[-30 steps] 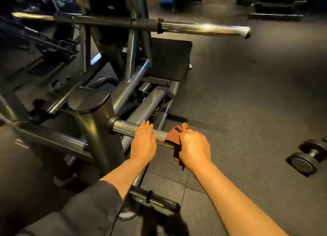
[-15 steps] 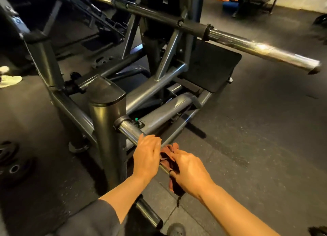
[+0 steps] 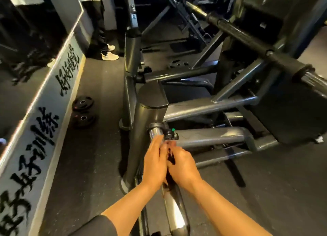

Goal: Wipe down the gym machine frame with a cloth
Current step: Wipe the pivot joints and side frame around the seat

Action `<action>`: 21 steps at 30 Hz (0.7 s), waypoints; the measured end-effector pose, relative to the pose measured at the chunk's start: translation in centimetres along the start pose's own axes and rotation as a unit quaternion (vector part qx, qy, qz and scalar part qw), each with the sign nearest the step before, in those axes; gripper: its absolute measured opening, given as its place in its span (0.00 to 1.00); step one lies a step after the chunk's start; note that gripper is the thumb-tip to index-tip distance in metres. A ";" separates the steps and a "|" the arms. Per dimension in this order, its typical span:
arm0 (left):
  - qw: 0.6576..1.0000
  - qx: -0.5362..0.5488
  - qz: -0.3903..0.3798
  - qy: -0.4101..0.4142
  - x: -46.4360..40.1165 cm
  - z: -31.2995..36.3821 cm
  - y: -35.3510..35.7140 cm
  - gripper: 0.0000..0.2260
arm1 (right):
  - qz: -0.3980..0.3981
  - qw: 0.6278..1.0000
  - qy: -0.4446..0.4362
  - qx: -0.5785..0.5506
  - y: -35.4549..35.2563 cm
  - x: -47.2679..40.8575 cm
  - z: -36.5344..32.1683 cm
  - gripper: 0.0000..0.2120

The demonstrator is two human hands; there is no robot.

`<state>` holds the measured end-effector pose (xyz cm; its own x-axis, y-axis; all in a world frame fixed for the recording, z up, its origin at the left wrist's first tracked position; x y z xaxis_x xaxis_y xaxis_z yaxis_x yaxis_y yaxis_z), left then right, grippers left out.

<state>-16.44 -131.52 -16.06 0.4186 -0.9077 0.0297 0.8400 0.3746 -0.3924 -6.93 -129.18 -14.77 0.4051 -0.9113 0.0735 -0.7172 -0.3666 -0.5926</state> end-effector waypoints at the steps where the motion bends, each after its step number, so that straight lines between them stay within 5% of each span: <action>1: 0.999 -0.023 0.038 -0.007 -0.2 0.3 -0.6 0.17 | -0.004 1.000 -0.020 -0.010 -0.7 -0.5 -0.4 0.12; 8: 0.978 0.055 0.149 -0.135 0.2 2.7 -1.9 0.06 | -0.015 0.986 -0.145 -0.081 -5.9 -3.2 -2.9 0.18; 12: 0.971 0.051 0.167 -0.163 0.7 3.2 -2.0 0.12 | -0.007 0.960 -0.280 -0.012 -7.2 -4.6 -6.6 0.22; 17: 0.948 0.123 0.225 -0.190 -0.9 2.9 -3.4 0.11 | -0.071 0.851 -0.486 0.185 -2.9 -7.5 -11.2 0.25; 21: 0.935 0.165 0.254 -0.184 -4.4 3.2 -3.6 0.16 | -0.097 0.771 -0.553 0.300 -1.4 -9.2 -10.4 0.10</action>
<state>-20.19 -128.31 -11.85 0.8317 -0.4934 0.2546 0.5362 0.8328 -0.1378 -15.58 -122.19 -6.26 0.9456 -0.0122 -0.3250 -0.3252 -0.0202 -0.9454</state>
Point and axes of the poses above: each hand's wrist, its own x-axis away from the middle knuckle, its own y-axis out of the palm, z = x × y, the point moved 10 cm from there along -x, towards the middle knuckle, and after that the axes turned 6 degrees about -x, right-handed, at the moved point
